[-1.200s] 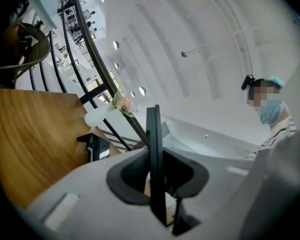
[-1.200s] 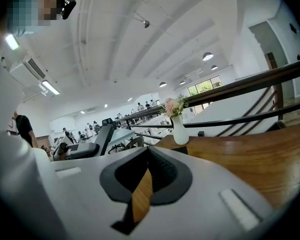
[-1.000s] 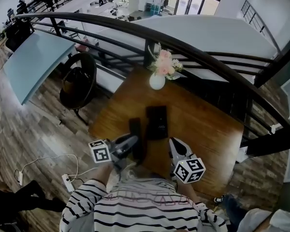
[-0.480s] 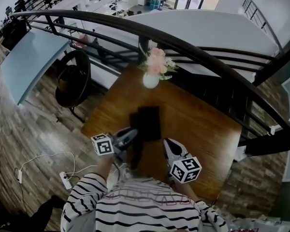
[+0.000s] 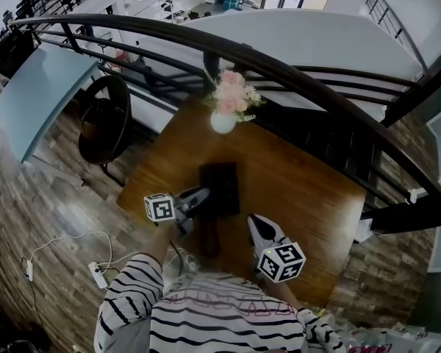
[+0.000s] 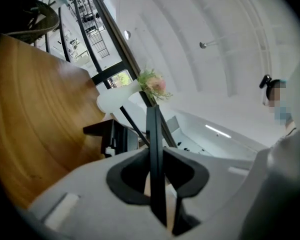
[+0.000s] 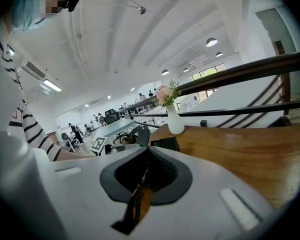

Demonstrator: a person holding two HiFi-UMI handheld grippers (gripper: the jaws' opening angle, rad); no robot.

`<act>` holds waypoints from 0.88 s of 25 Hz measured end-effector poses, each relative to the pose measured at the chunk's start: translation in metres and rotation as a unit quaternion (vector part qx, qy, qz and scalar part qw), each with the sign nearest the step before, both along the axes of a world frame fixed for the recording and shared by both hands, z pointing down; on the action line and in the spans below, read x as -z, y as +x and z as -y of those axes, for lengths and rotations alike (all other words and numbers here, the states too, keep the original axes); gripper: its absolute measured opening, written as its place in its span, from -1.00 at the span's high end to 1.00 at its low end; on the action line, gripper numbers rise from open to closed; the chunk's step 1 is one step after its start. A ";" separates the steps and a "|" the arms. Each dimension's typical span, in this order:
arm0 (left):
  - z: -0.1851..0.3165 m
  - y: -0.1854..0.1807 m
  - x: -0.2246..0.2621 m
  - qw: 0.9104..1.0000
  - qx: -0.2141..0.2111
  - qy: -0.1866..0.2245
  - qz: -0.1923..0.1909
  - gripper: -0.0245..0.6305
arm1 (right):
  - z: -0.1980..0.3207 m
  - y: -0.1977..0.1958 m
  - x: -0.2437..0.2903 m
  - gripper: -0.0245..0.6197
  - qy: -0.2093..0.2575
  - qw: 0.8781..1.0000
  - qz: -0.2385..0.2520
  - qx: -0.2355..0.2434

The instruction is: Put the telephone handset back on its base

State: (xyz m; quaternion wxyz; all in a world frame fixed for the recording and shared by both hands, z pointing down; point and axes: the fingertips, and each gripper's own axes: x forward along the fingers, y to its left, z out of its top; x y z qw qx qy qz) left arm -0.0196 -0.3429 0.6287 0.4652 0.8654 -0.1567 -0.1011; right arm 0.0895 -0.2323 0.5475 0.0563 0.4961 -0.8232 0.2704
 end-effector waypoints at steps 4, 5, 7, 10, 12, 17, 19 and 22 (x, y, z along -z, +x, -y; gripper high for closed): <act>0.011 0.006 -0.017 1.000 0.004 -0.017 0.007 0.70 | 0.000 0.008 -0.004 0.92 -0.005 1.000 -0.003 -0.007; 0.014 0.005 -0.021 1.000 0.007 -0.021 0.006 0.70 | 0.001 0.010 -0.005 0.92 -0.006 1.000 -0.003 -0.009; 0.017 0.006 -0.029 0.999 0.009 -0.031 0.000 0.70 | 0.003 0.013 -0.007 0.92 -0.009 1.000 -0.004 -0.013; 0.020 0.008 -0.034 0.999 0.008 -0.041 0.003 0.70 | 0.006 0.015 -0.008 0.92 -0.011 1.000 -0.006 -0.015; 0.022 0.008 -0.037 0.999 0.006 -0.050 0.003 0.70 | 0.008 0.014 -0.009 0.92 -0.014 1.000 -0.006 -0.015; 0.026 0.009 -0.042 0.998 -0.003 -0.063 0.001 0.70 | 0.013 0.011 -0.010 0.92 -0.016 1.000 -0.005 -0.013; 0.025 0.010 -0.046 0.998 -0.003 -0.068 0.004 0.70 | 0.012 0.013 -0.010 0.92 -0.017 1.000 -0.005 -0.013; 0.025 0.011 -0.051 0.997 -0.006 -0.076 0.008 0.70 | 0.010 0.014 -0.011 0.92 -0.019 1.000 -0.006 -0.014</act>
